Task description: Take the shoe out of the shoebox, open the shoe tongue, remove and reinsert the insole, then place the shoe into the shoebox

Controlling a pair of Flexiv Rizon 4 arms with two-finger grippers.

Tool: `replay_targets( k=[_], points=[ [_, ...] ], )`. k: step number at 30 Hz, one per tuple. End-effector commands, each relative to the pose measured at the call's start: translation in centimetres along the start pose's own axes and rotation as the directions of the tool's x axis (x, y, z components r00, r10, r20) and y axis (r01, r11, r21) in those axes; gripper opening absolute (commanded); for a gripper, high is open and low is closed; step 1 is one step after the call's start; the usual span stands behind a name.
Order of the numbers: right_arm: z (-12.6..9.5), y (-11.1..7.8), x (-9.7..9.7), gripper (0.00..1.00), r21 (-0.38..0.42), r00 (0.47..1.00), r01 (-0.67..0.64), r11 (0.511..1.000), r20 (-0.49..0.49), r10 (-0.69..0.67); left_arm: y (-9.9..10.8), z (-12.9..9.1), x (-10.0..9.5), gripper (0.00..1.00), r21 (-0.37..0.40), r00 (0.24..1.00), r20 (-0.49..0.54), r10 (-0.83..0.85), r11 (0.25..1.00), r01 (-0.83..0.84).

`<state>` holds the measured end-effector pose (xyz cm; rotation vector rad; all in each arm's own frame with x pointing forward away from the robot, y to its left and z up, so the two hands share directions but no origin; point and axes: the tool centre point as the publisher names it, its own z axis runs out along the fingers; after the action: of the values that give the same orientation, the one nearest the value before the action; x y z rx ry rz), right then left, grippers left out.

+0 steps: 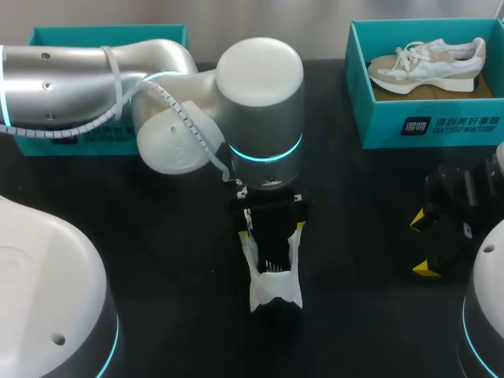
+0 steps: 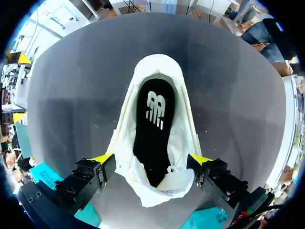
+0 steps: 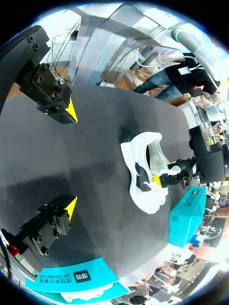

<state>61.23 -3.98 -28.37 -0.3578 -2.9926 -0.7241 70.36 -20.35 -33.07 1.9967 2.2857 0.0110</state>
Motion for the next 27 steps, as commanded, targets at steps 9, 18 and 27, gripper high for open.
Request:
replay_targets(
  k=[9,18,27],
  points=[
    [0.1,0.0,0.1,1.00,0.003,1.000,-0.001,1.000,0.002,0.001,3.5,-0.7,0.1,1.00,0.012,1.000,0.003,-0.018,1.000,0.018],
    [0.1,0.0,0.1,1.00,0.003,1.000,-0.001,1.000,0.002,0.001,7.9,-1.8,-0.1,1.00,0.050,0.999,0.017,-0.044,0.998,0.043],
    [0.1,0.0,0.1,1.00,0.003,1.000,-0.001,1.000,0.002,0.001,10.4,-3.5,-0.6,0.67,0.043,0.999,0.027,-0.033,0.999,0.032]
  ],
)
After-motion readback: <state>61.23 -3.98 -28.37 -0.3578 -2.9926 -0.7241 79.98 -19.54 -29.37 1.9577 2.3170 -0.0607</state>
